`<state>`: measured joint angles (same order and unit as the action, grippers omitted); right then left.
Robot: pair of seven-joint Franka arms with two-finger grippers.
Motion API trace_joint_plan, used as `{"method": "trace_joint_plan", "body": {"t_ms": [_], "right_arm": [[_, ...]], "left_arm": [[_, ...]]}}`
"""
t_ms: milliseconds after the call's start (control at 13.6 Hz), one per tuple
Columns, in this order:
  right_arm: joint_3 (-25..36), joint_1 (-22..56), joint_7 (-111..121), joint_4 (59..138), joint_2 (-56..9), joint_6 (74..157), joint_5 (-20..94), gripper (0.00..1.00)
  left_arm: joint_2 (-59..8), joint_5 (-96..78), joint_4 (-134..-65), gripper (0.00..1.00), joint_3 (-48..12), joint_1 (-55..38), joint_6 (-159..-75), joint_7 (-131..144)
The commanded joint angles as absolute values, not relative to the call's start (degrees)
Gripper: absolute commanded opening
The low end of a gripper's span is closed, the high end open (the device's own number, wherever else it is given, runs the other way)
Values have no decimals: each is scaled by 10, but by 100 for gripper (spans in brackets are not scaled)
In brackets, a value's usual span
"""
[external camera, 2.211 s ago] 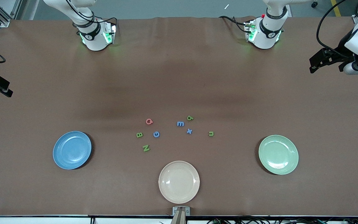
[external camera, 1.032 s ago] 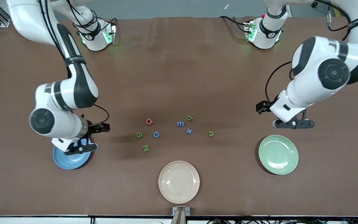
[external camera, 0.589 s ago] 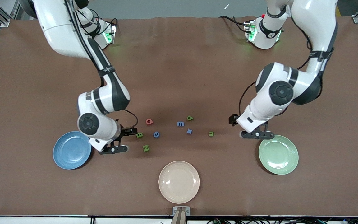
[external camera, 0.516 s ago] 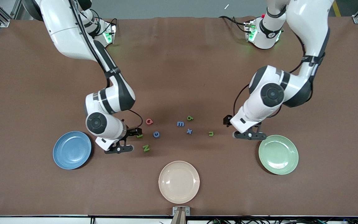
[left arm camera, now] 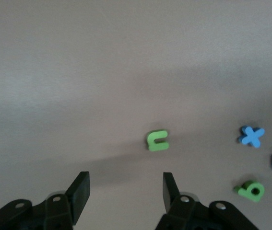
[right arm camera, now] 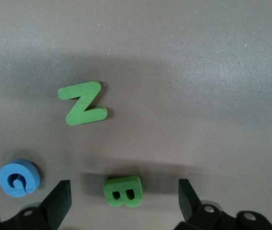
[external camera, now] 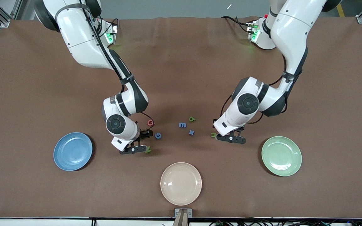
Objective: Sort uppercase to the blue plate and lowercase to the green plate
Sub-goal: 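Grasp the green B with the right gripper while the left gripper grasps green n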
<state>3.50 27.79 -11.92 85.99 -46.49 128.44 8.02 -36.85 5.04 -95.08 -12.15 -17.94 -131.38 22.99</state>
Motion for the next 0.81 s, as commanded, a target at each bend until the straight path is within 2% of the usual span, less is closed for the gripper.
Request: {"method": "trace_joint_plan", "body": {"t_ms": [0, 221, 368, 737], "right_arm": [[40, 284, -126, 862, -461, 1286, 76, 90], [40, 287, -126, 867, -461, 1281, 76, 78], [40, 289, -125, 870, -461, 1281, 76, 66], [42, 287, -117, 869, -459, 1281, 76, 17]], "left_arm": [[-409, 62, -908, 66, -112, -197, -1331, 260], [-429, 61, -907, 64, -107, -197, -1363, 268], [-443, 61, -895, 60, -107, -198, -1373, 282], [-455, 61, -889, 56, -107, -210, -1373, 326]]}}
